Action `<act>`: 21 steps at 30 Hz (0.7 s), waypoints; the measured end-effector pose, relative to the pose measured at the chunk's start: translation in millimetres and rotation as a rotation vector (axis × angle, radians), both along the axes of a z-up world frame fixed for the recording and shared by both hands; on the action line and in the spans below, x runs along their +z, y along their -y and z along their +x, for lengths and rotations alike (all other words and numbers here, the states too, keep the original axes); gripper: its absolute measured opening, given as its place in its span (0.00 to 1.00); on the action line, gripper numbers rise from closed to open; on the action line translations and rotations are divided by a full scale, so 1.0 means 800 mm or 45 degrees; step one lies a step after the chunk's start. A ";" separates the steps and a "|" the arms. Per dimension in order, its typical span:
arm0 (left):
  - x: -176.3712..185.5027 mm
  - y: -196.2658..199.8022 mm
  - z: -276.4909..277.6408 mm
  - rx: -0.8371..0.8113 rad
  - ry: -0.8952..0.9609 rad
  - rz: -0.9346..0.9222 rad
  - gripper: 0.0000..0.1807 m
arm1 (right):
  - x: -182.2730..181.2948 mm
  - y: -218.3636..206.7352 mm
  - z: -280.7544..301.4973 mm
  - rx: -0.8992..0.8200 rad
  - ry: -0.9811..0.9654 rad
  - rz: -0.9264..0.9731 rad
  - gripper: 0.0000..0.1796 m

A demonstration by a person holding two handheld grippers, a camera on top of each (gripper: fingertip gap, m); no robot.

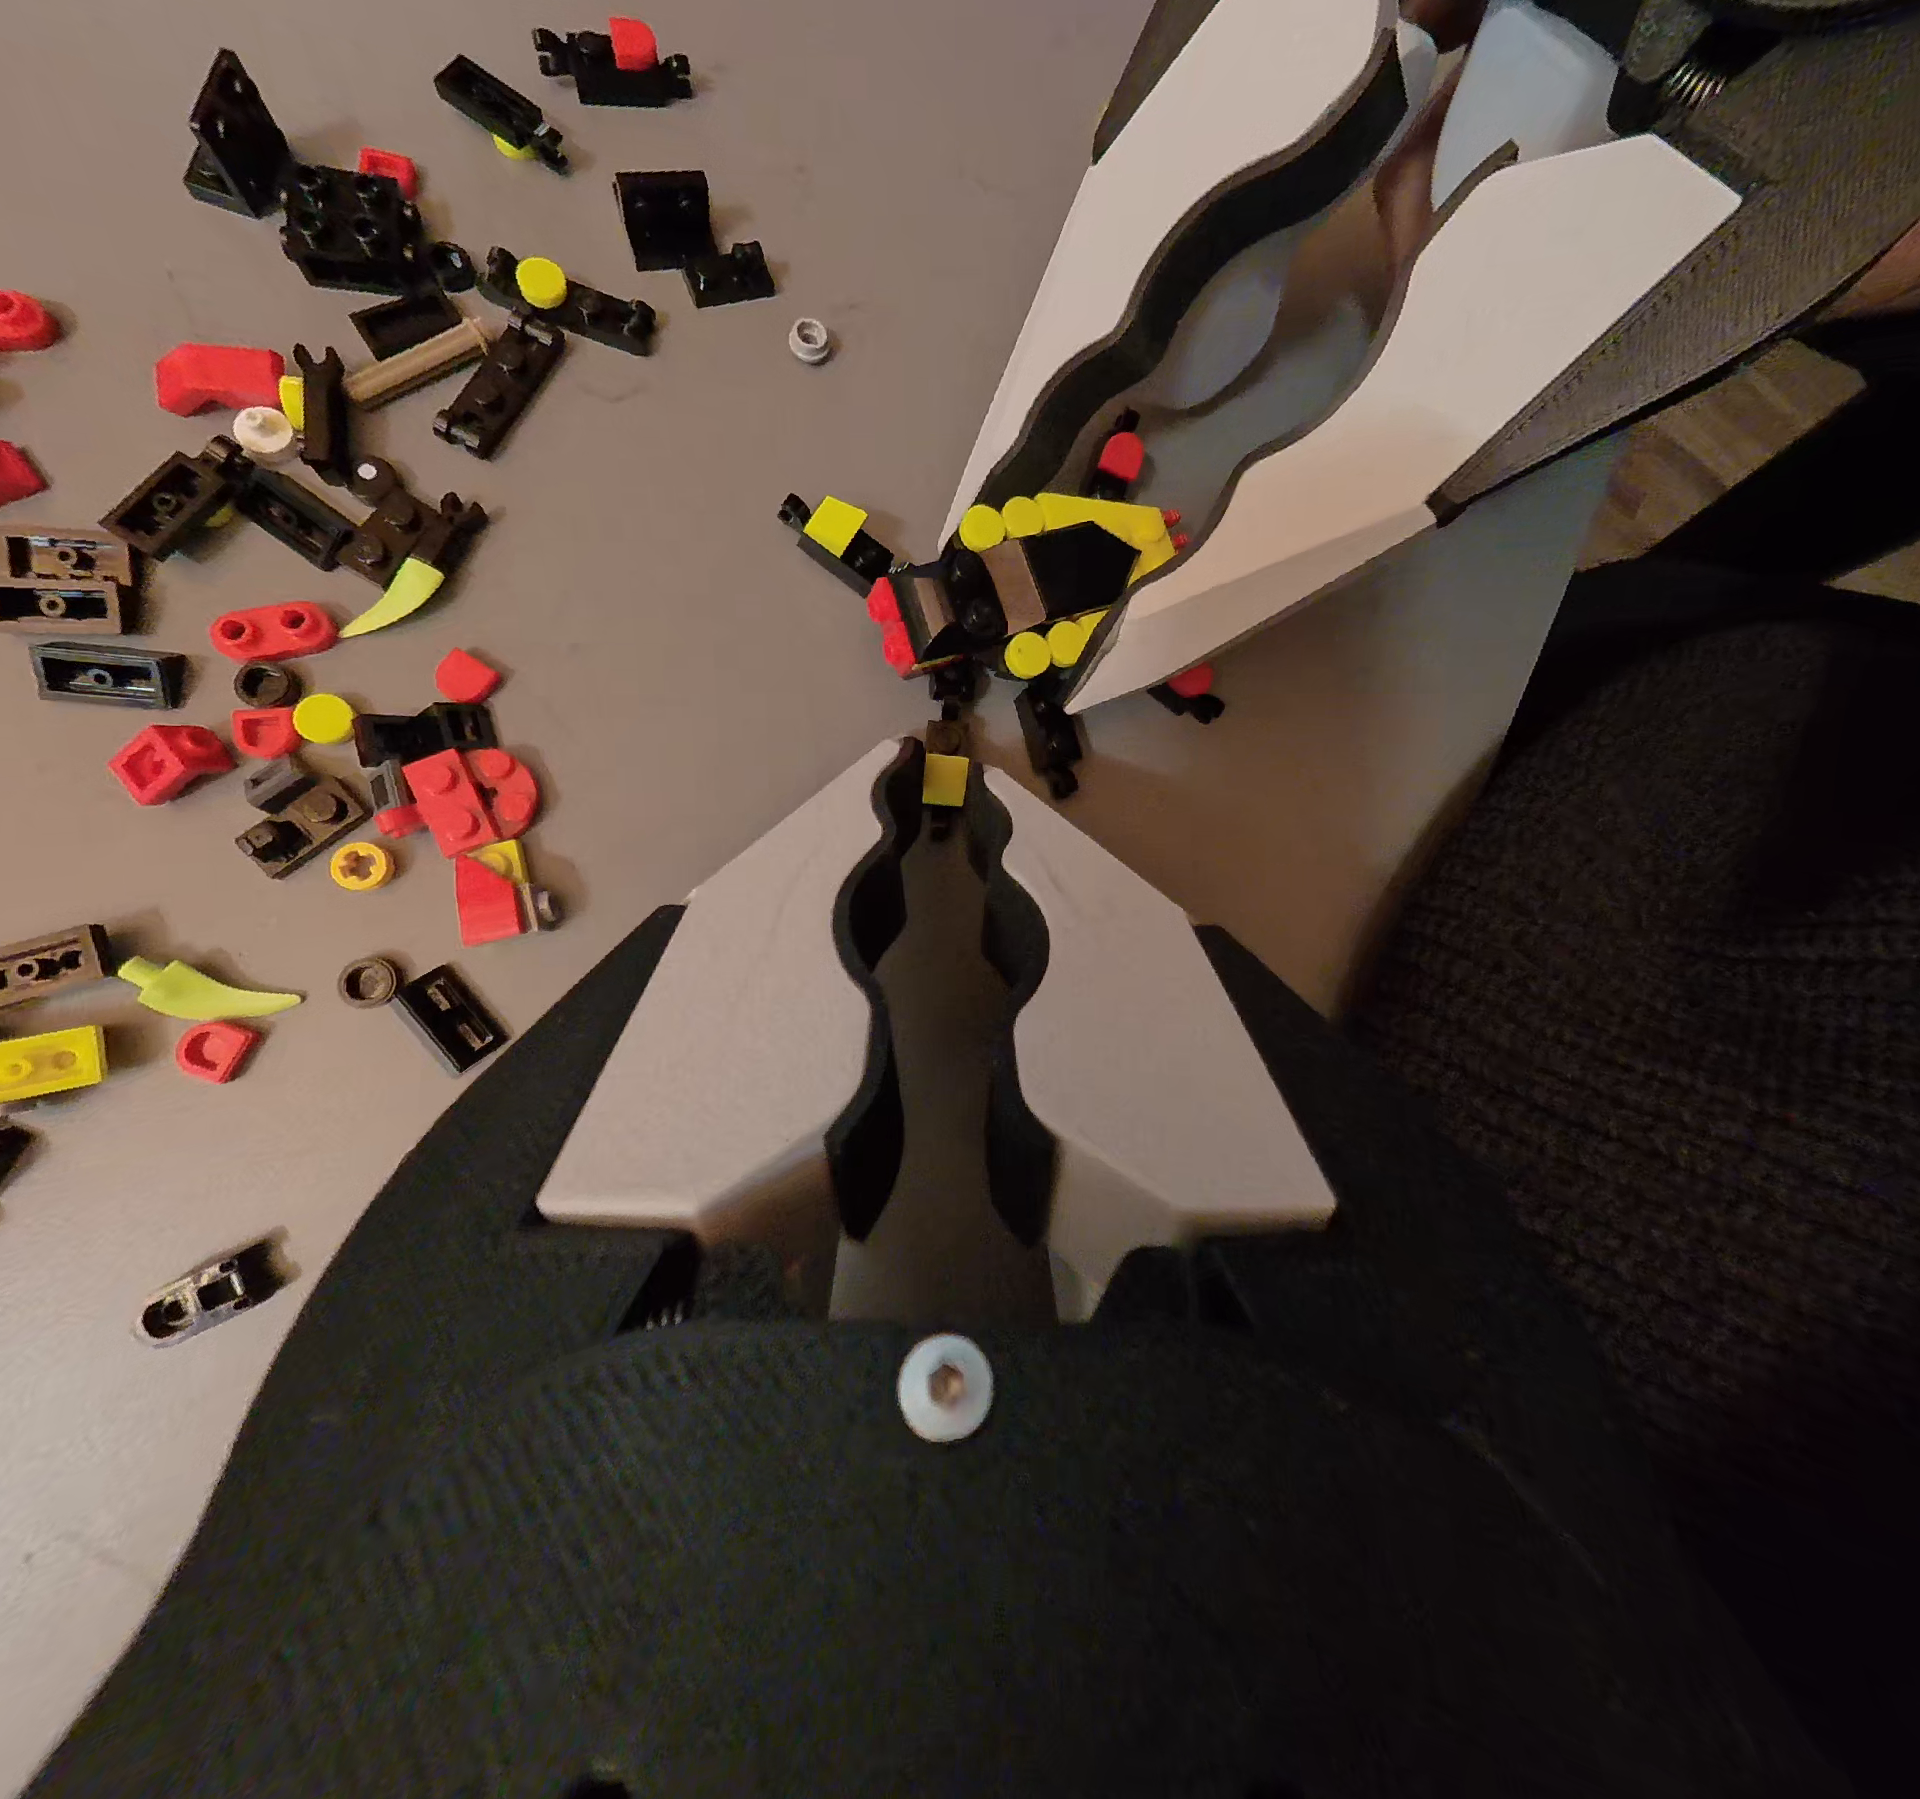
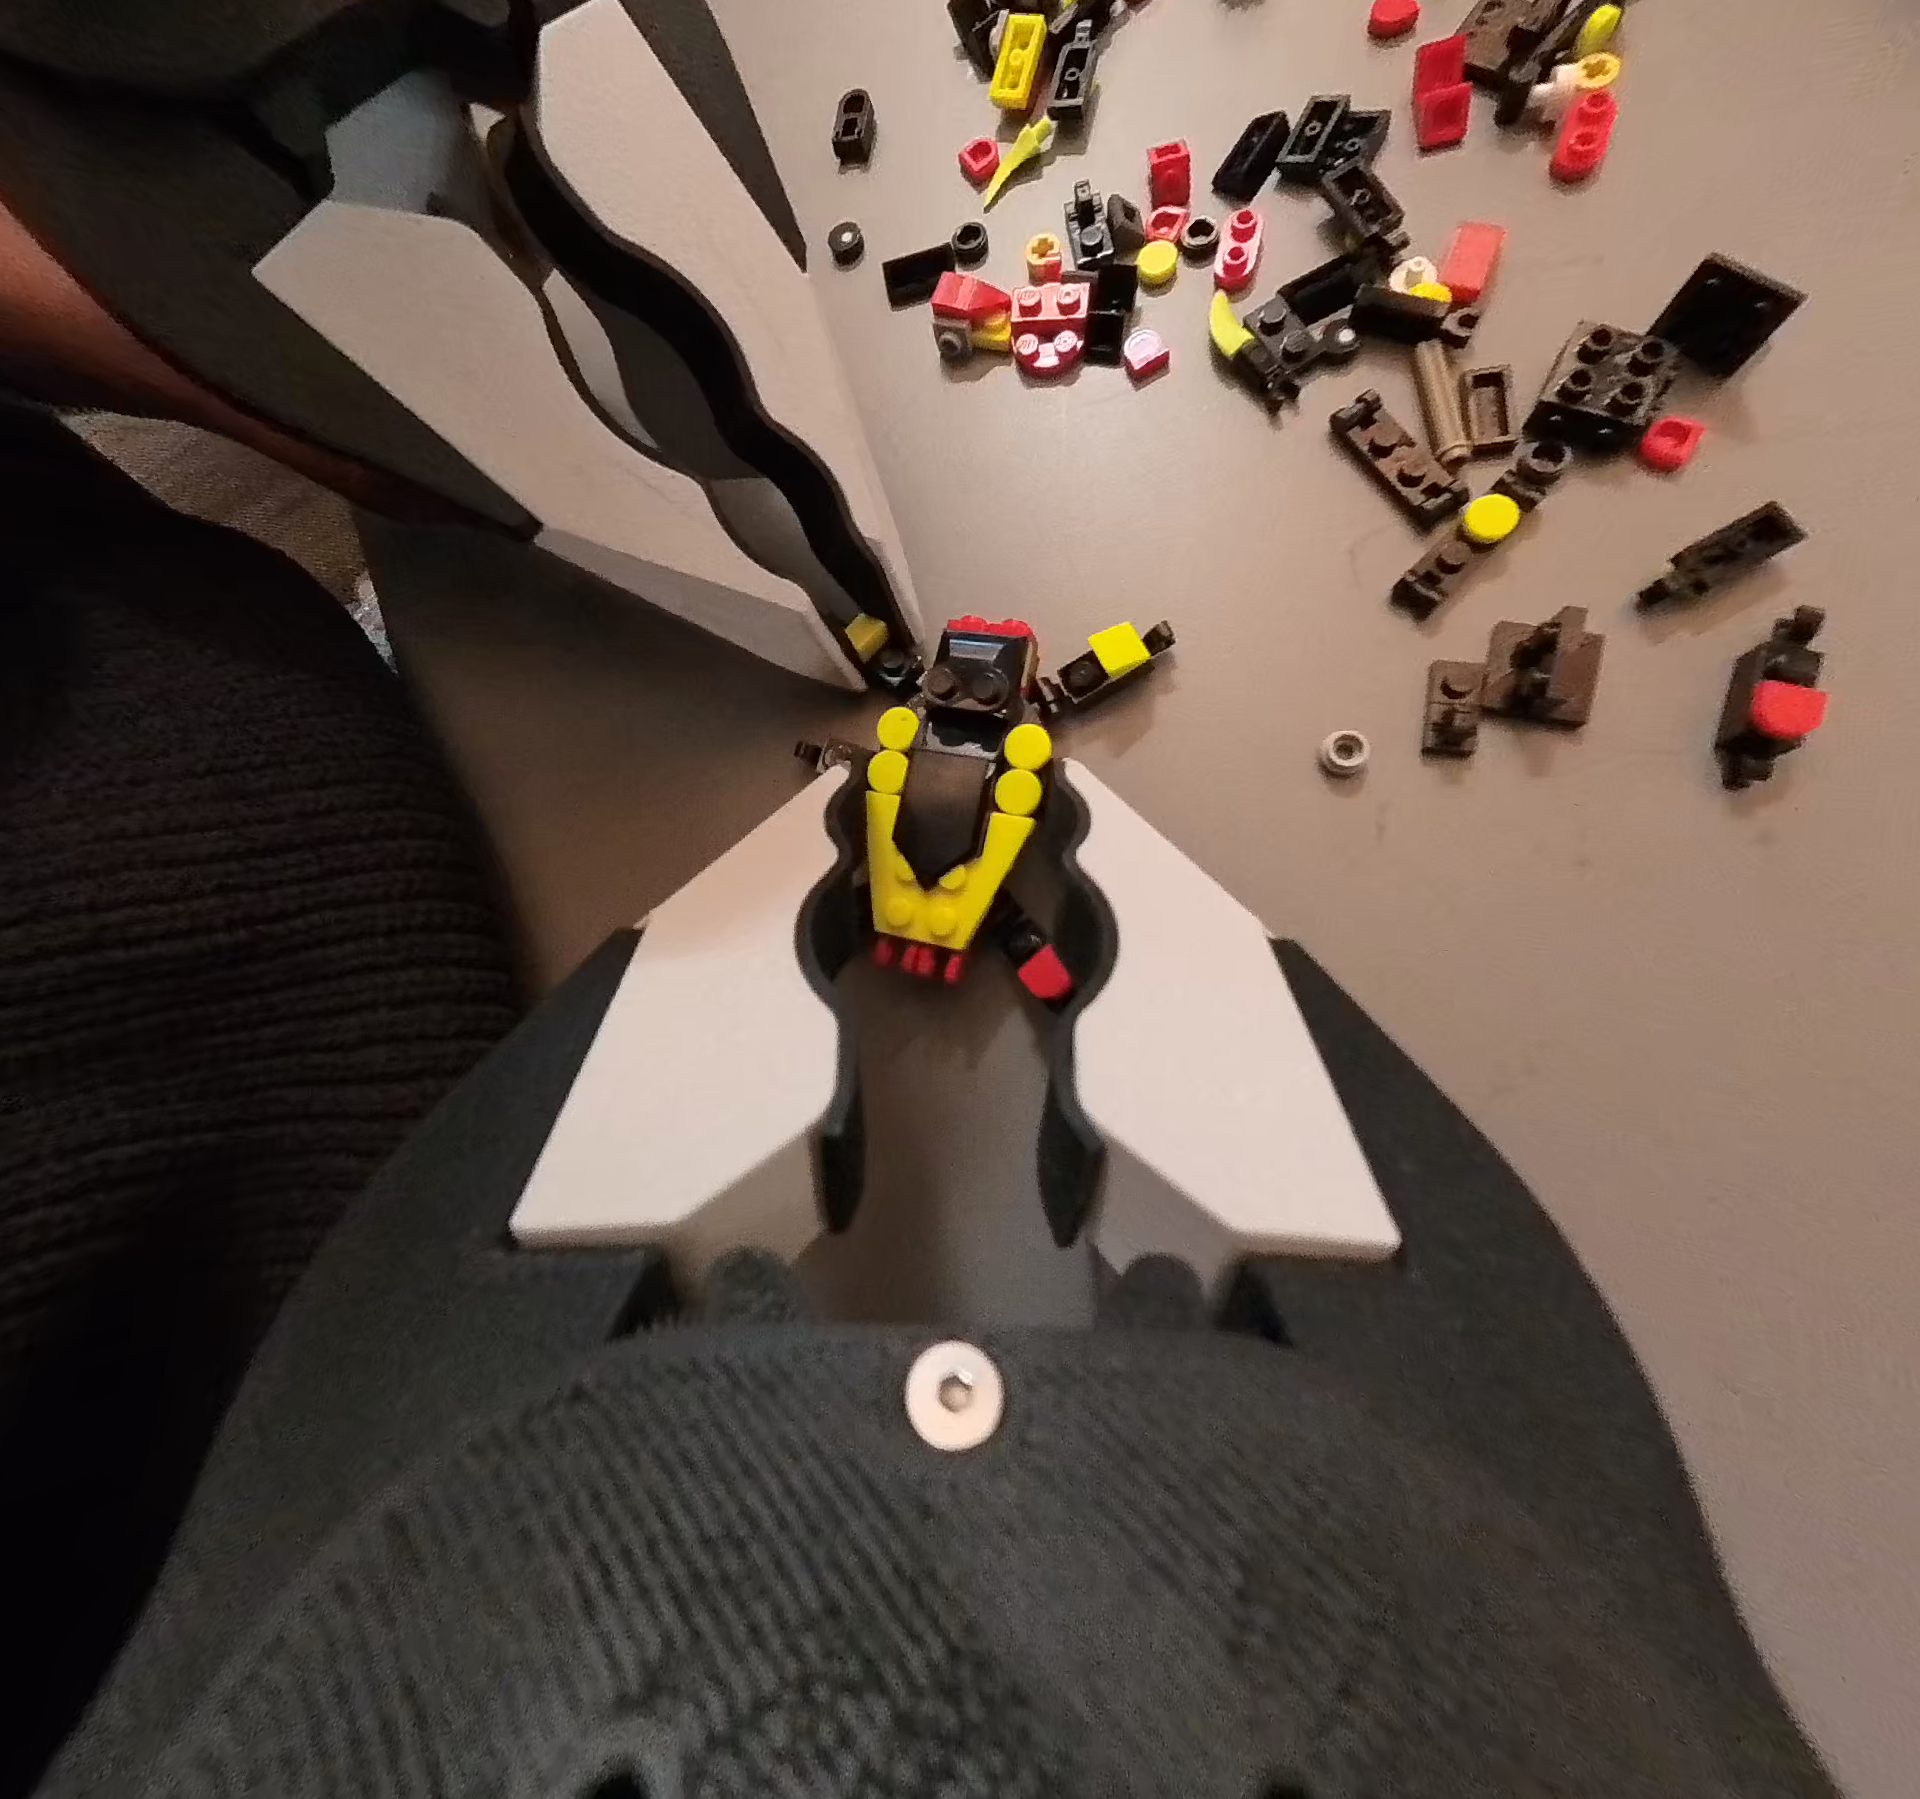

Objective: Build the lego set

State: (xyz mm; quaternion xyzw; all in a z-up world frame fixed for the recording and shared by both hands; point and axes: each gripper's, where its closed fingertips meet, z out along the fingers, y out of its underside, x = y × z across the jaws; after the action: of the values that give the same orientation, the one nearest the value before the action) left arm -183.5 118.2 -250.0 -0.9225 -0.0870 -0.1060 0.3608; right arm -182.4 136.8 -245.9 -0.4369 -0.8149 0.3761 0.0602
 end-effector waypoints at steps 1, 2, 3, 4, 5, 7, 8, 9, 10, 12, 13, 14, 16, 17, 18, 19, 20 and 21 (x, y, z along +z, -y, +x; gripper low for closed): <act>0.000 0.000 0.000 0.000 -0.005 0.000 0.02 | 0.000 0.000 0.000 -0.001 -0.001 0.002 0.18; 0.000 -0.001 0.000 0.003 -0.007 0.002 0.02 | 0.000 0.000 0.000 -0.002 0.000 0.003 0.19; 0.000 -0.001 0.000 0.005 -0.008 0.005 0.02 | 0.000 -0.001 0.000 -0.003 0.001 0.003 0.18; 0.000 -0.001 0.000 0.006 -0.008 0.006 0.02 | 0.000 -0.001 0.000 -0.003 0.001 0.003 0.18; 0.000 -0.002 0.000 0.007 -0.007 0.007 0.02 | 0.000 -0.001 0.000 -0.005 0.001 0.004 0.18; 0.000 -0.003 0.000 0.009 -0.008 0.009 0.02 | 0.000 -0.002 0.000 -0.006 0.001 0.006 0.18; 0.000 -0.003 0.000 0.008 -0.011 0.008 0.02 | 0.000 -0.002 0.000 -0.007 0.004 0.004 0.18; 0.000 -0.003 0.000 0.008 -0.016 0.009 0.02 | 0.000 -0.002 0.000 -0.008 0.005 0.003 0.18; 0.000 -0.003 0.000 0.008 -0.022 0.011 0.02 | 0.000 -0.002 0.000 -0.008 0.007 0.003 0.18; 0.000 -0.003 0.000 0.003 -0.033 0.012 0.02 | 0.000 -0.002 0.000 -0.008 0.005 0.003 0.18; 0.000 -0.004 0.000 0.002 -0.035 0.013 0.02 | 0.000 -0.002 0.000 -0.009 0.005 0.001 0.18; 0.000 -0.004 0.000 0.003 -0.036 0.014 0.02 | 0.000 -0.002 0.000 -0.009 0.006 0.000 0.19; 0.000 -0.004 0.000 0.002 -0.039 0.015 0.02 | 0.000 -0.002 0.001 -0.008 0.007 0.003 0.18; 0.000 -0.004 0.000 -0.001 -0.046 0.013 0.02 | 0.000 -0.002 0.001 -0.007 0.008 0.006 0.18; 0.000 -0.004 0.000 -0.003 -0.054 0.011 0.02 | 0.000 -0.003 0.001 -0.007 0.010 0.007 0.19; 0.000 -0.004 0.000 -0.004 -0.060 0.010 0.02 | 0.000 -0.002 0.001 -0.007 0.011 0.007 0.19; 0.000 -0.005 0.000 -0.006 -0.062 0.010 0.03 | 0.000 -0.003 0.001 -0.005 0.011 0.008 0.19; 0.000 -0.005 0.000 -0.007 -0.058 0.012 0.02 | 0.000 -0.003 0.001 -0.005 0.012 0.008 0.19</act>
State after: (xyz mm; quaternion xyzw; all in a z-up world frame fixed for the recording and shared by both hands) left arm -183.5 121.9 -249.8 -0.9232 -0.0757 -0.0863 0.3668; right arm -181.6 138.9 -246.2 -0.4402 -0.8154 0.3714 0.0583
